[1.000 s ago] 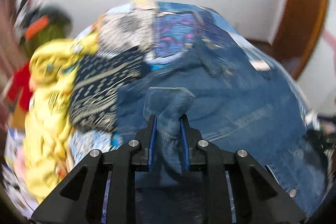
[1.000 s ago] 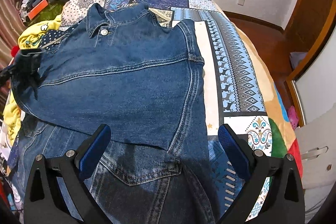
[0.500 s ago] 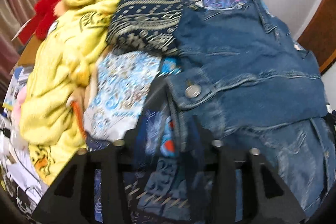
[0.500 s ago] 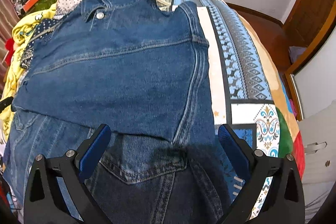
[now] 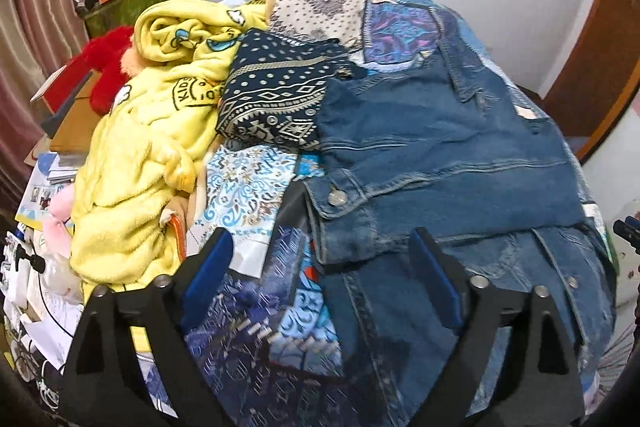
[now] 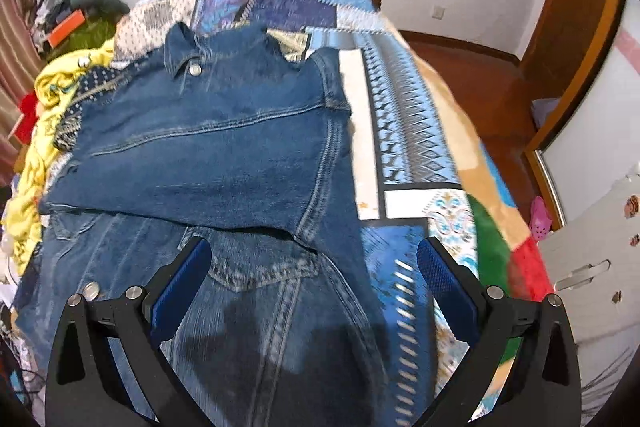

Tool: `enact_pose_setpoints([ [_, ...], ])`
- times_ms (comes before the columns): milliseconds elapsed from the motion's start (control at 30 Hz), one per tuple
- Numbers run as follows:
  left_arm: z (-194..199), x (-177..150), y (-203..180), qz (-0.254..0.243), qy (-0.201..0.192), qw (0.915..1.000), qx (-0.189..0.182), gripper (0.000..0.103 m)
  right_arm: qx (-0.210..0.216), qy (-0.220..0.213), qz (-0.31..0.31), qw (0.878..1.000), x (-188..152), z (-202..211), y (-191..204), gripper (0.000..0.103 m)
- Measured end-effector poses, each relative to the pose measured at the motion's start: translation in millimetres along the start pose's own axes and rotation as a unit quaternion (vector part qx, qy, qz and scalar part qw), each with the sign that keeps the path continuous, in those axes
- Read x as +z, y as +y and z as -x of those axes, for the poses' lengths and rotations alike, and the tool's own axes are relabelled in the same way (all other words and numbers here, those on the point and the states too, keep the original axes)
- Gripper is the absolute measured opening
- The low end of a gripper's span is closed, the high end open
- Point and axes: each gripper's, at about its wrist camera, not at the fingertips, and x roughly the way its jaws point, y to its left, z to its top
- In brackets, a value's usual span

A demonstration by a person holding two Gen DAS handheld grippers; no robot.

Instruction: Fold large clothes

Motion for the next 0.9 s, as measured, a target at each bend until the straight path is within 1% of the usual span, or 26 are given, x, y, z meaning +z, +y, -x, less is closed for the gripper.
enact_pose_setpoints([
  [200, 9.1, -22.7, -3.2, 0.012, 0.025, 0.9991, -0.033, 0.092, 0.028, 0.001, -0.020, 0.999, -20.6, 20.4, -14.3, 0.102],
  [333, 1.4, -49.4, -1.4, 0.033, 0.063, 0.9956, -0.061, 0.092, 0.052, 0.023, -0.046, 0.997, -40.6, 18.7, -23.5, 0.102],
  [433, -7.1, -67.3, -0.6, 0.051, 0.092, 0.9910, -0.082, 0.092, 0.073, 0.046, -0.072, 0.994, -55.9, 12.4, -32.4, 0.102],
  [567, -18.3, -89.3, 1.2, 0.089, 0.122, 0.9818, -0.115, 0.092, 0.097, 0.066, -0.097, 0.988, -71.9, 6.1, -39.3, 0.102],
  [600, -22.1, -95.1, 1.3, 0.099, 0.129, 0.9797, -0.118, 0.092, 0.104, 0.070, -0.102, 0.987, -74.9, 4.5, -39.9, 0.102],
  [667, -28.8, -104.0, -2.5, 0.102, 0.141, 0.9787, -0.108, 0.092, 0.123, 0.080, -0.110, 0.983, -81.1, 0.0, -40.3, 0.102],
  [733, -35.7, -112.4, -7.5, 0.105, 0.156, 0.9749, -0.118, 0.092, 0.137, 0.083, -0.113, 0.981, -85.0, -3.7, -38.5, 0.102],
  [800, -36.3, -117.2, -12.6, 0.110, 0.153, 0.9737, -0.128, 0.092, 0.140, 0.079, -0.108, 0.981, -87.3, -4.4, -35.2, 0.101],
  [833, -34.8, -117.4, -15.7, 0.111, 0.150, 0.9723, -0.141, 0.092, 0.144, 0.075, -0.108, 0.981, -87.3, -4.7, -33.9, 0.100],
  [867, -33.6, -117.1, -18.3, 0.114, 0.148, 0.9691, -0.161, 0.089, 0.148, 0.073, -0.110, 0.980, -87.6, -4.7, -33.5, 0.099],
  [900, -32.6, -117.1, -20.0, 0.119, 0.147, 0.9660, -0.176, 0.084, 0.152, 0.068, -0.112, 0.980, -87.8, -4.4, -33.1, 0.095],
])
